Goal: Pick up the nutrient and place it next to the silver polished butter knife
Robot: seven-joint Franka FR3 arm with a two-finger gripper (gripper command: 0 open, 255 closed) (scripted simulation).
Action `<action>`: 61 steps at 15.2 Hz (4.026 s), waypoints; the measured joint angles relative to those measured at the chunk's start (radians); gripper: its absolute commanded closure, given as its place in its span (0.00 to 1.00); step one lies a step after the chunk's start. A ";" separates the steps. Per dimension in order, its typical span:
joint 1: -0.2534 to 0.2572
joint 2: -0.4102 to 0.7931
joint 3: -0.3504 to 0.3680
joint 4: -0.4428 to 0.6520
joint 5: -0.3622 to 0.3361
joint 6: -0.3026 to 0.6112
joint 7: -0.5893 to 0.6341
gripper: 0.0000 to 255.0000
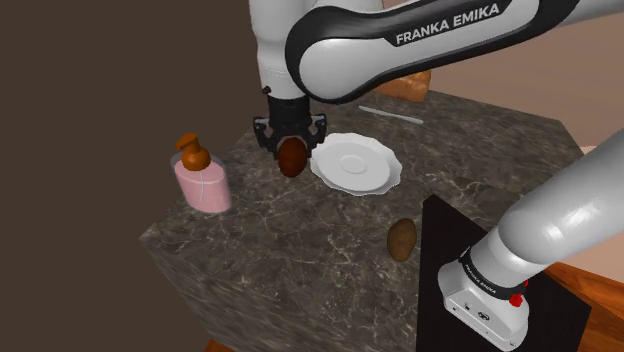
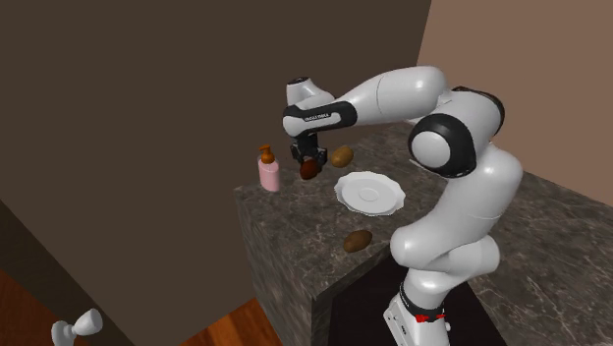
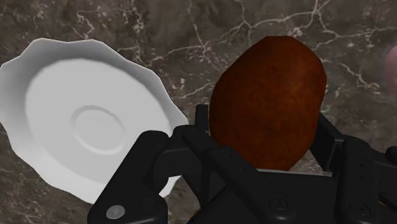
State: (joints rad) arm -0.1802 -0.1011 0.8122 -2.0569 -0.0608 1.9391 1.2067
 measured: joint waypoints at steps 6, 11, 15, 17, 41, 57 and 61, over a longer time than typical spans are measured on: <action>-0.028 -0.175 -0.131 -0.161 0.101 0.037 -0.214 1.00; -0.047 -0.269 -0.239 -0.255 0.126 0.052 -0.363 1.00; -0.074 -0.314 -0.325 -0.319 0.120 0.076 -0.476 1.00; -0.086 -0.340 -0.366 -0.349 0.116 0.083 -0.530 1.00; -0.287 -0.243 -0.704 -0.393 -0.028 0.249 -0.967 1.00; -0.301 -0.115 -0.693 -0.506 -0.067 0.487 -0.922 1.00; -0.302 -0.103 -0.692 -0.516 -0.072 0.509 -0.916 1.00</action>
State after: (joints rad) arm -0.4821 -0.2042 0.1205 -2.5726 -0.1331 2.4478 0.2907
